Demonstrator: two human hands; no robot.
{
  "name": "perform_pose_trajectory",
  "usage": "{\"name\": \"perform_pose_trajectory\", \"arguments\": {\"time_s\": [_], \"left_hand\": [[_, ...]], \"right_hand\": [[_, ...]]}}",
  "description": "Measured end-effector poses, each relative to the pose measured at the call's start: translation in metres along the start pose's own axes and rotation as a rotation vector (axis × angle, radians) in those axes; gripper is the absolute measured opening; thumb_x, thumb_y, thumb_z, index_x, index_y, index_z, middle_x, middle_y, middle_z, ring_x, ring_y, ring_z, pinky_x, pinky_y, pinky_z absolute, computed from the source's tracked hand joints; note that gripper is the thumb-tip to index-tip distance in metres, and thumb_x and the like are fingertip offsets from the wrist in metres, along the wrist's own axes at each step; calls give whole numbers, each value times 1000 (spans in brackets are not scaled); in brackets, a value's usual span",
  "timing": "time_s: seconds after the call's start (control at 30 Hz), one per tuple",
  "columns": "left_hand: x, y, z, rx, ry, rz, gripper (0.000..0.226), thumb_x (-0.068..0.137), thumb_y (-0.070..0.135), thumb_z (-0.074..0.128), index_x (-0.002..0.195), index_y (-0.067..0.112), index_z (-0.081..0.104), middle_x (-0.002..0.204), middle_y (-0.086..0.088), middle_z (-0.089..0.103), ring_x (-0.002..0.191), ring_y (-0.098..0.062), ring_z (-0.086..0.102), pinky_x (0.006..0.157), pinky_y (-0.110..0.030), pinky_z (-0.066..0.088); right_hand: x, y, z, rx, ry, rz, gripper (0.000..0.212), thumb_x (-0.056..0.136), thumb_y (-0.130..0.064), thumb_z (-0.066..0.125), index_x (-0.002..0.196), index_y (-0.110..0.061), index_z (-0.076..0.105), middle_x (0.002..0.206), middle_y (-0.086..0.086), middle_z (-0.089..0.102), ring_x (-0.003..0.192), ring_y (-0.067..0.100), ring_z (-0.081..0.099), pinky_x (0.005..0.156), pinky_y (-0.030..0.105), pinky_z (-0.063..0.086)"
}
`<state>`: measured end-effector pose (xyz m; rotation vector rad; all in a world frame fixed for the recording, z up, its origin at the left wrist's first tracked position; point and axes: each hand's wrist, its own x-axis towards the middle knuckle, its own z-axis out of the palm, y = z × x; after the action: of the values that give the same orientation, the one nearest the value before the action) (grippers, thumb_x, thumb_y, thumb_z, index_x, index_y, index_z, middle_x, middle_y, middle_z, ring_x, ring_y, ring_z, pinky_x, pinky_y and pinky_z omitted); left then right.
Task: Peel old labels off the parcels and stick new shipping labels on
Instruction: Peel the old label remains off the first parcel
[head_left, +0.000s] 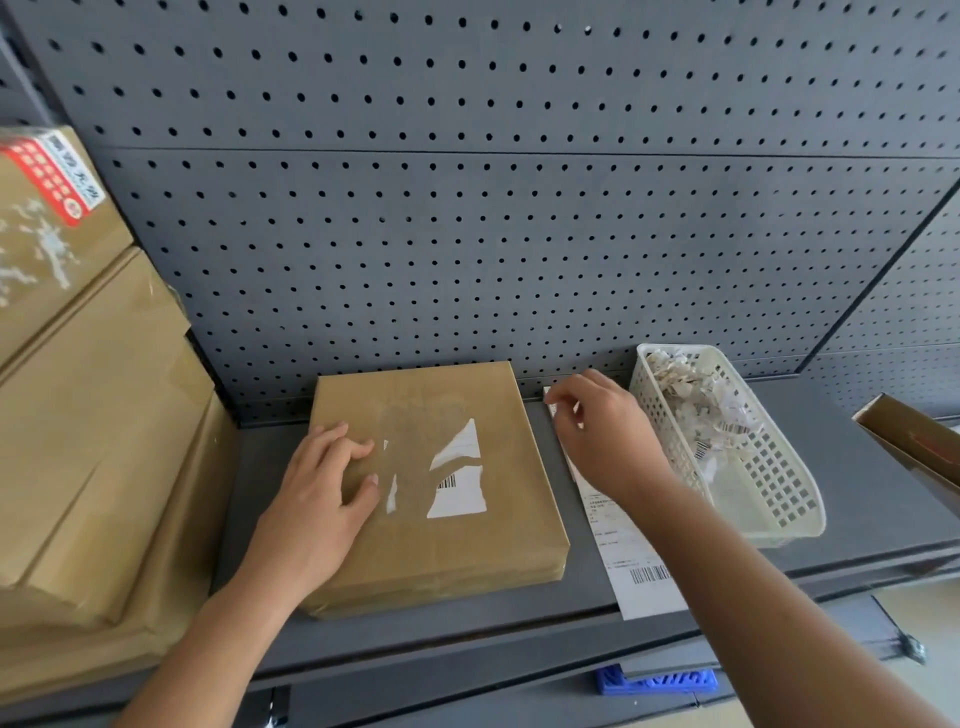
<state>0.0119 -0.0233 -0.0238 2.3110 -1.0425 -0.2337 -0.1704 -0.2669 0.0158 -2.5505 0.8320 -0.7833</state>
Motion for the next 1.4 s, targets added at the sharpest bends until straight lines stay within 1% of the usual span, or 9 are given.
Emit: {"name": "perform_pose_trajectory", "arguments": {"time_s": [0.13,0.3,0.47,0.67,0.87,1.1,1.23,1.33,1.4], "left_hand": [[-1,1,-1,-5,1,2,39,101,41,49,139,31,48,161,16,22,152,-1,5,113,-40,34],[-2,2,-2,-9,-1,3,40,102,41,48,140,29,48,160,16,21,152,0,4,111,-37,36],[-2,3,-2,-4,-2,-8,40,101,42,47,139,30,48,160,18,21,151,1,3,109,-39,41],[-2,4,-3,2,-7,-22,37,102,42,47,137,32,47,159,20,18,151,3,1,104,-40,46],[-3,5,-4,8,-10,-20,37,101,42,47,137,32,47,160,20,17,151,3,0,101,-40,47],[-3,5,-4,12,-2,-15,37,102,41,46,137,32,47,159,22,17,150,5,-1,93,-36,47],[-3,4,-3,11,-8,-22,36,102,41,46,137,33,47,159,22,17,150,5,-1,95,-38,47],[-3,5,-4,7,-6,-16,36,102,41,46,137,32,47,159,22,17,150,5,-2,94,-36,47],[-3,6,-4,9,-9,-19,36,102,40,46,137,32,47,159,21,16,150,5,-2,91,-34,46]], "right_hand": [[3,-21,19,41,-110,5,21,93,-11,52,102,-17,70,103,-7,63,82,8,52,69,30,48],[5,-33,36,53,-191,-12,21,94,-10,49,102,-16,68,99,-6,59,81,11,52,69,31,47],[6,-42,49,23,-190,-9,22,95,-13,47,98,-18,68,98,-4,61,88,17,56,67,38,52],[7,-44,57,-80,-190,18,22,98,-23,45,104,-29,65,102,-12,59,89,14,55,63,32,48],[6,-45,65,-156,-157,34,21,99,-24,44,102,-30,64,101,-12,60,89,18,55,64,32,43],[3,-45,64,-2,-108,93,18,98,-21,47,94,-28,63,95,-13,60,86,15,55,63,32,45],[1,-45,67,-112,-105,44,19,97,-23,50,99,-30,67,100,-14,60,89,14,54,62,28,35],[0,-45,64,-19,-107,82,17,93,-20,52,87,-28,65,94,-14,60,82,13,54,60,29,39],[1,-44,63,27,-98,94,16,94,-21,52,90,-30,64,93,-14,58,77,12,54,59,30,43]]}}
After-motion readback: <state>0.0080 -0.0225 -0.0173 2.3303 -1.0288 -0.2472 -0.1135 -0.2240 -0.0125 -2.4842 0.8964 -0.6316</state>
